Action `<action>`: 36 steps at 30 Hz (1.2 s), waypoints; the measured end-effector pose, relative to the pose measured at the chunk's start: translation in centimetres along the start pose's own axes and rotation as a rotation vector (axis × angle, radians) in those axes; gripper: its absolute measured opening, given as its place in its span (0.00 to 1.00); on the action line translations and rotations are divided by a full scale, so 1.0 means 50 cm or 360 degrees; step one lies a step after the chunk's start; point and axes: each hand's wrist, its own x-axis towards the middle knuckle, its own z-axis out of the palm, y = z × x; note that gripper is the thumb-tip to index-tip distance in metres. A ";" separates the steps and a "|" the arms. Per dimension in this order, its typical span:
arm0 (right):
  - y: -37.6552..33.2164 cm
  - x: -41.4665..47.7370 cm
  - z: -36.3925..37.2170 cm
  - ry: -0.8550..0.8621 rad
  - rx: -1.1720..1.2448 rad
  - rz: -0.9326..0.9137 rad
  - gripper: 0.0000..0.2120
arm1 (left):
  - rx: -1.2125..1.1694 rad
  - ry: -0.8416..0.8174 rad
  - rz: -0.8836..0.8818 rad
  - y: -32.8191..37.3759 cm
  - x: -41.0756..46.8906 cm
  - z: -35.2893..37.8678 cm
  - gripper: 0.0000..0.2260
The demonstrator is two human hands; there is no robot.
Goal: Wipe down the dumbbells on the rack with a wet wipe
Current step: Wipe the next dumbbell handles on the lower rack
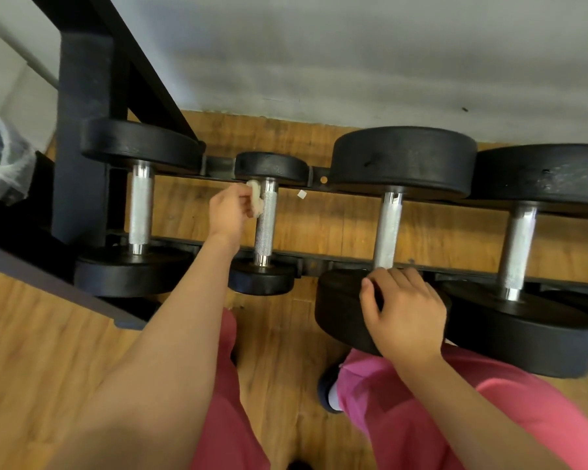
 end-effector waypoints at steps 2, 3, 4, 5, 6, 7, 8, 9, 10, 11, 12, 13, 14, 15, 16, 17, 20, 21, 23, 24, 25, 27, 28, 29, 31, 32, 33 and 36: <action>-0.002 0.000 0.001 0.0021 0.0035 -0.0006 0.14 | -0.0233 -0.0019 -0.0099 0.004 -0.003 -0.003 0.07; 0.000 -0.001 0.001 0.0025 0.0045 -0.0009 0.14 | -0.0245 -0.0035 -0.0110 0.002 -0.005 -0.003 0.07; 0.002 -0.002 0.000 0.0030 0.0056 -0.0009 0.14 | -0.0245 -0.0050 -0.0109 -0.001 -0.006 -0.003 0.08; 0.002 -0.003 -0.001 0.0034 0.0068 -0.0002 0.14 | -0.0226 -0.0050 -0.0095 -0.004 -0.007 -0.001 0.08; 0.002 -0.002 -0.001 0.0033 0.0078 0.0009 0.14 | -0.0200 -0.0042 -0.0082 -0.007 -0.009 0.003 0.08; 0.002 -0.002 0.000 0.0030 0.0086 0.0014 0.14 | -0.0159 -0.0027 -0.0073 -0.011 -0.010 0.008 0.08; 0.002 -0.002 0.001 0.0031 0.0091 0.0013 0.14 | -0.0135 -0.0011 -0.0072 -0.015 -0.010 0.013 0.07; 0.002 -0.002 0.001 0.0034 0.0092 0.0009 0.14 | -0.0135 0.0012 -0.0075 -0.018 -0.011 0.017 0.07; 0.003 -0.002 0.001 0.0034 0.0090 0.0005 0.14 | -0.0156 0.0042 -0.0085 -0.021 -0.011 0.022 0.06; 0.004 -0.002 0.002 0.0033 0.0088 0.0005 0.14 | -0.0180 0.0079 -0.0098 -0.021 -0.013 0.028 0.06; 0.004 -0.003 0.002 0.0032 0.0086 0.0006 0.14 | -0.0185 0.0126 -0.0111 -0.021 -0.015 0.035 0.05; 0.003 -0.004 0.003 0.0031 0.0084 0.0005 0.14 | -0.0165 0.0172 -0.0110 -0.020 -0.018 0.042 0.04; 0.003 -0.005 0.003 0.0031 0.0083 0.0002 0.14 | -0.0127 0.0210 -0.0100 -0.021 -0.019 0.048 0.05; 0.003 -0.005 0.003 0.0035 0.0081 -0.0001 0.14 | -0.0089 0.0236 -0.0087 -0.021 -0.020 0.054 0.07; 0.003 -0.005 0.004 0.0040 0.0078 -0.0003 0.14 | -0.0060 0.0256 -0.0071 -0.020 -0.022 0.060 0.09; 0.003 -0.004 0.003 0.0044 0.0076 -0.0004 0.14 | -0.0027 0.0266 -0.0051 -0.018 -0.024 0.065 0.11; 0.003 -0.003 0.002 0.0053 0.0068 -0.0017 0.14 | 0.0070 0.0210 0.0024 -0.015 -0.031 0.069 0.13; 0.003 -0.003 0.002 0.0052 0.0062 -0.0020 0.14 | 0.0098 0.0178 0.0039 -0.014 -0.035 0.067 0.13; 0.003 -0.003 0.002 0.0042 0.0062 -0.0019 0.14 | 0.0142 0.0117 0.0045 -0.009 -0.039 0.060 0.08; 0.002 -0.003 0.002 0.0039 0.0063 -0.0016 0.14 | 0.0137 0.0084 0.0025 -0.007 -0.039 0.055 0.04; 0.001 -0.002 0.002 0.0032 0.0058 -0.0012 0.14 | 0.0122 0.0052 0.0000 -0.006 -0.039 0.051 0.02; 0.001 -0.002 0.003 0.0008 0.0027 -0.0006 0.14 | 0.0064 -0.0006 -0.0043 -0.007 -0.035 0.044 0.04; 0.001 -0.003 0.003 0.0000 0.0017 -0.0005 0.14 | 0.0037 -0.0013 -0.0059 -0.008 -0.034 0.042 0.04; 0.000 -0.004 0.002 -0.0003 0.0012 -0.0003 0.14 | 0.0026 -0.0013 -0.0063 -0.009 -0.032 0.042 0.05; 0.001 -0.004 0.002 -0.0011 0.0007 0.0003 0.14 | 0.0018 0.0004 -0.0045 -0.011 -0.031 0.047 0.05; 0.001 -0.004 0.002 -0.0017 0.0007 0.0008 0.14 | 0.0015 0.0019 -0.0031 -0.011 -0.031 0.051 0.06; 0.001 -0.004 0.001 -0.0023 0.0008 0.0012 0.14 | 0.0012 0.0040 -0.0020 -0.011 -0.032 0.054 0.07; 0.001 -0.003 0.001 -0.0029 0.0009 0.0018 0.14 | -0.0021 0.0134 0.0030 -0.013 -0.027 0.062 0.07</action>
